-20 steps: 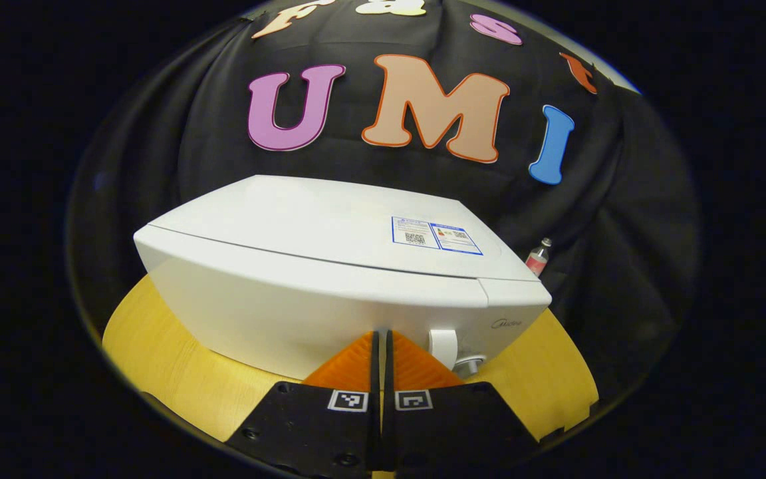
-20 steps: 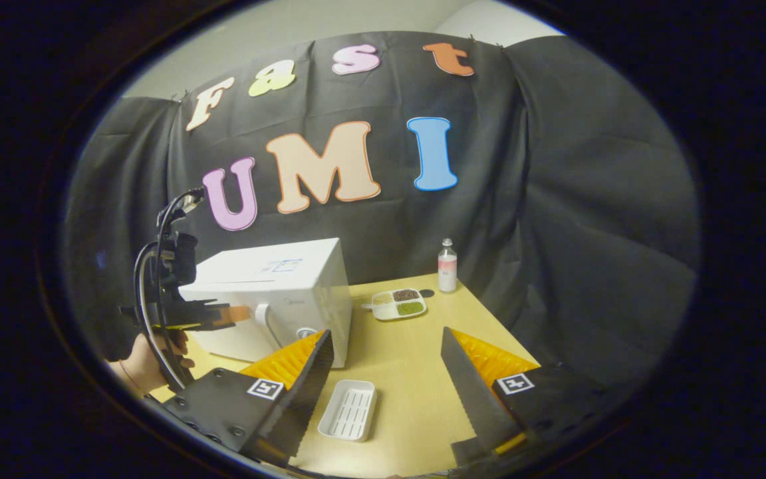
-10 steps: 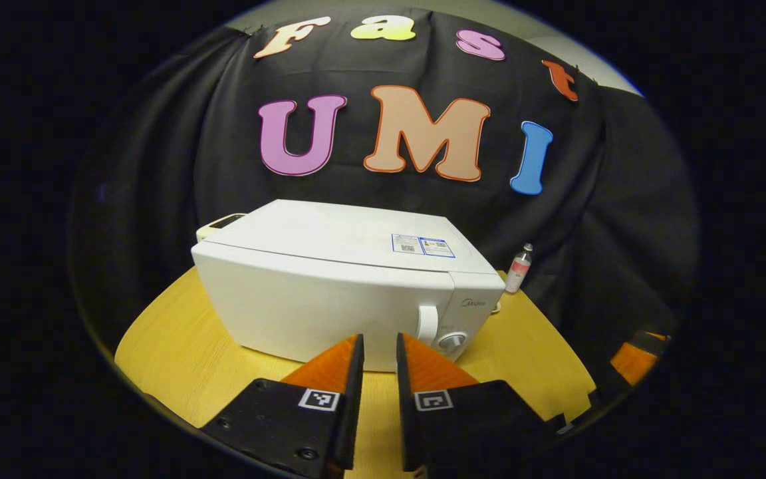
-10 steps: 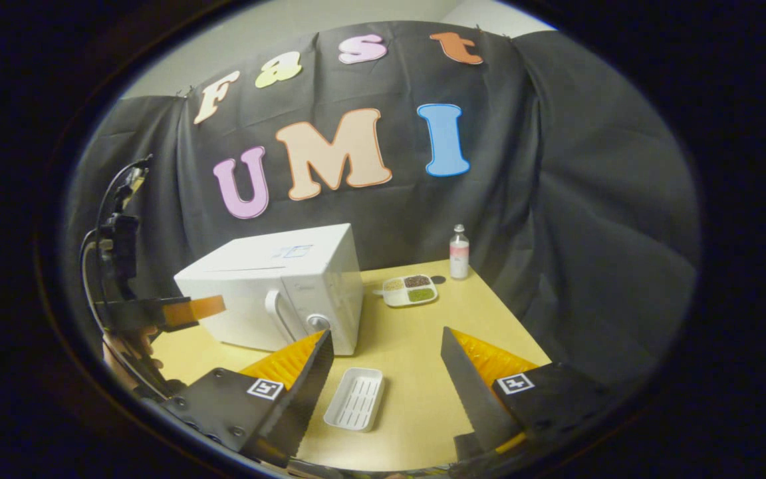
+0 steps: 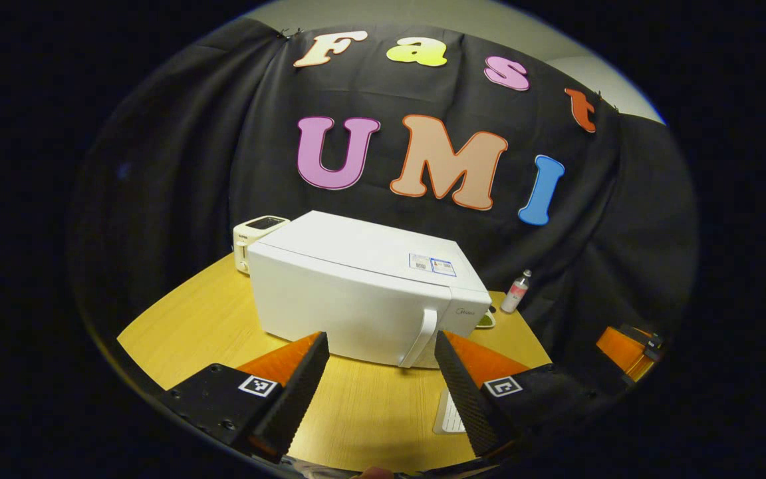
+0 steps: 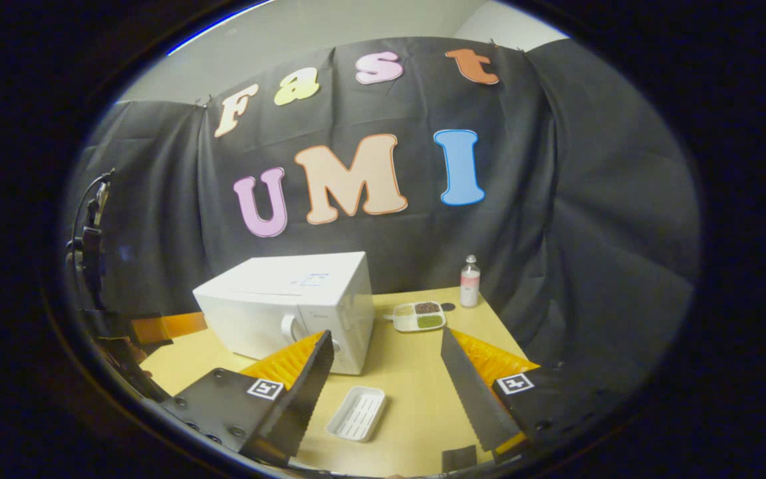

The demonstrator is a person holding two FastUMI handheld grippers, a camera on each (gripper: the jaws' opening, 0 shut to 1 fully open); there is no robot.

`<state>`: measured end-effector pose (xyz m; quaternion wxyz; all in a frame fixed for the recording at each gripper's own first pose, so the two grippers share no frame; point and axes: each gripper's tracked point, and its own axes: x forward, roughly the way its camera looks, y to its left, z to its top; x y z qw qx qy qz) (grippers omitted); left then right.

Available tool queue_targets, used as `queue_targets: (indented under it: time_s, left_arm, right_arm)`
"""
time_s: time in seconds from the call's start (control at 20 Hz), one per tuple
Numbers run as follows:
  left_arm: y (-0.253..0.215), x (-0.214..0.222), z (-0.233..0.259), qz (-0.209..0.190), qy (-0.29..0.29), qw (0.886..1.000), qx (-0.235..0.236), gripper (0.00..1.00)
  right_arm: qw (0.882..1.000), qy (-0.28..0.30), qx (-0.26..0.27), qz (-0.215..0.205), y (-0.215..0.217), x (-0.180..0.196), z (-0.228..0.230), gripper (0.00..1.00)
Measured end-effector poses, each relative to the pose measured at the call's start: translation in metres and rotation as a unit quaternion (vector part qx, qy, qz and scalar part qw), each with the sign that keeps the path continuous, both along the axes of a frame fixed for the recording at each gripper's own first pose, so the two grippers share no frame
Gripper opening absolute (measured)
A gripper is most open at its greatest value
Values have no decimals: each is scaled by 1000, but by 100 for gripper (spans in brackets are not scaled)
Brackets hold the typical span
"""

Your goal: Open the microwave oven with the left hand, put the food in, and close the microwave oven.

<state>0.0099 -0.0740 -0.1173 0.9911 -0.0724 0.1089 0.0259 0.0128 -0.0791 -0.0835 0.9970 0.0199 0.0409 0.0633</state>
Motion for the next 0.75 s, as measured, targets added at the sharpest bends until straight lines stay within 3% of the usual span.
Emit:
queue_targets:
  time_s: [0.15, 0.2, 0.25, 0.35, 0.4, 0.75]
  left_arm:
    - [4, -4, 25, 6, -29, 999, 17, 97]
    - [4, -7, 28, 8, -34, 999, 18, 97]
    - [3, -9, 31, 8, -37, 999, 20, 97]
    - [1, -13, 34, 6, -43, 999, 26, 96]
    - [1, -14, 36, 5, -46, 998, 31, 96]
    - [-1, -26, 40, -2, -60, 995, 74, 96]
  right_arm:
    - [1000, -16, 3, 8, 5, -10, 20, 100]
    - [1000, -24, 4, 11, 8, -13, 27, 92]
    - [999, -31, 5, 15, 10, -17, 32, 100]
    - [999, -44, 0, 17, 13, -23, 39, 100]
    - [999, -46, -7, 20, 14, -25, 40, 92]
    - [998, -50, -35, 11, 5, -35, 43, 92]
